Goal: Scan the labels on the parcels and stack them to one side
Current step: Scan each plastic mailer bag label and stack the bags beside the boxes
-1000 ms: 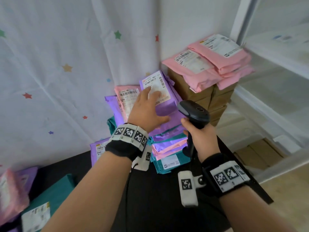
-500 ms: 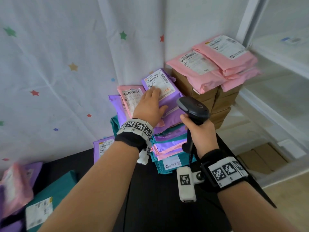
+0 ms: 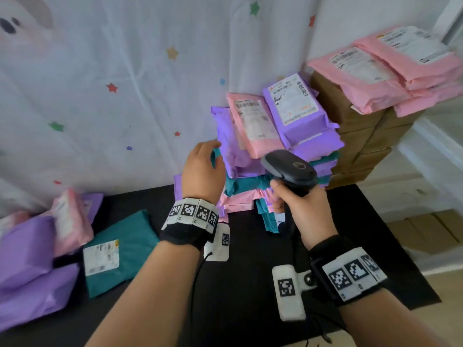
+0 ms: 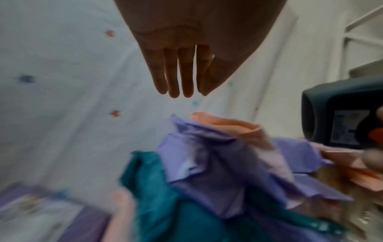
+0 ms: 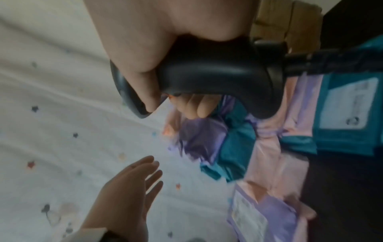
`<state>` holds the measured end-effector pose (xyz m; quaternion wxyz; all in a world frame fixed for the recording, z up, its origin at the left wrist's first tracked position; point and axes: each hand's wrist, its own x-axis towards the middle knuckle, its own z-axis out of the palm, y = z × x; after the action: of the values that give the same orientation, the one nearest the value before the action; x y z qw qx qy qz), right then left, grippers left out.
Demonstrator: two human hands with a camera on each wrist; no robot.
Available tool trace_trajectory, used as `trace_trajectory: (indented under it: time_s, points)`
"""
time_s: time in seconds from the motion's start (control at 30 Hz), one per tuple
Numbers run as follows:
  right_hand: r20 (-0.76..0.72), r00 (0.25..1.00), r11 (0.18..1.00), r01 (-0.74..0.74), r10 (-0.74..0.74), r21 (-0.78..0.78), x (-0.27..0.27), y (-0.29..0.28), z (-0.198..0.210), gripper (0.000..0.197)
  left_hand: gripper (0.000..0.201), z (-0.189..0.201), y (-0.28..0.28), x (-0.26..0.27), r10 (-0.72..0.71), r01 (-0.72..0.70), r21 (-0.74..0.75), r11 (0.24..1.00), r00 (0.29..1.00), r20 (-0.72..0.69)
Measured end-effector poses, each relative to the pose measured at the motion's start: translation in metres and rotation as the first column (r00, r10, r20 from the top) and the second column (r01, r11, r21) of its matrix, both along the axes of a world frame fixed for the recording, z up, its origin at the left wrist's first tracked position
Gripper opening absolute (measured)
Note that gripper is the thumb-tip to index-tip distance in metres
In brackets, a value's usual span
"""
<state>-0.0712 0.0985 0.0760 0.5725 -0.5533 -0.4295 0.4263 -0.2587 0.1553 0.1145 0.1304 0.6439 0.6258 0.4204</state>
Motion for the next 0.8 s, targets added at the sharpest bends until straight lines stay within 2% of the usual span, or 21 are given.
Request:
trace_trajectory:
  time_s: [0.1,0.17,0.27,0.37,0.5,0.63,0.7,0.8]
  points:
    - [0.012,0.996,0.992,-0.086,0.088,-0.092,-0.043,-0.005,-0.017,0.017,0.035,-0.043,-0.027,-0.057,0.117,-0.121,-0.162,0.979,0.993,-0.034]
    - [0.028,0.991,0.980,-0.123,0.129,-0.159,-0.072,-0.008,-0.029,0.022,0.036,-0.071,-0.043,-0.095,0.144,-0.166,-0.279,0.946,0.985,-0.096]
    - [0.061,0.982,0.946,-0.156,0.181,-0.285,-0.110,-0.012,-0.049,0.025,0.041,-0.108,-0.060,-0.152,0.170,-0.258,-0.478,0.840,0.961,-0.221]
    - [0.070,0.978,0.911,-0.156,0.197,-0.382,-0.140,-0.017,-0.067,0.027,0.048,-0.137,-0.070,-0.201,0.095,-0.315,-0.614,0.724,0.927,-0.363]
    - [0.094,0.971,0.876,-0.155,0.221,-0.458,-0.178,-0.023,-0.080,0.024,0.058,-0.158,-0.062,-0.255,-0.039,-0.340,-0.661,0.668,0.872,-0.488]
    - [0.118,0.962,0.850,-0.156,0.246,-0.503,-0.201,-0.026,-0.084,0.022,0.098,-0.169,-0.041,-0.290,-0.206,-0.309,-0.768,0.561,0.847,-0.491]
    - [0.122,0.962,0.843,-0.147,0.243,-0.518,-0.207,-0.028,-0.084,0.021,0.112,-0.171,-0.033,-0.298,-0.240,-0.299,-0.784,0.544,0.840,-0.487]
    - [0.119,0.969,0.838,-0.122,0.217,-0.532,-0.214,-0.031,-0.084,0.021,0.118,-0.169,-0.030,-0.297,-0.288,-0.296,-0.767,0.569,0.802,-0.524]
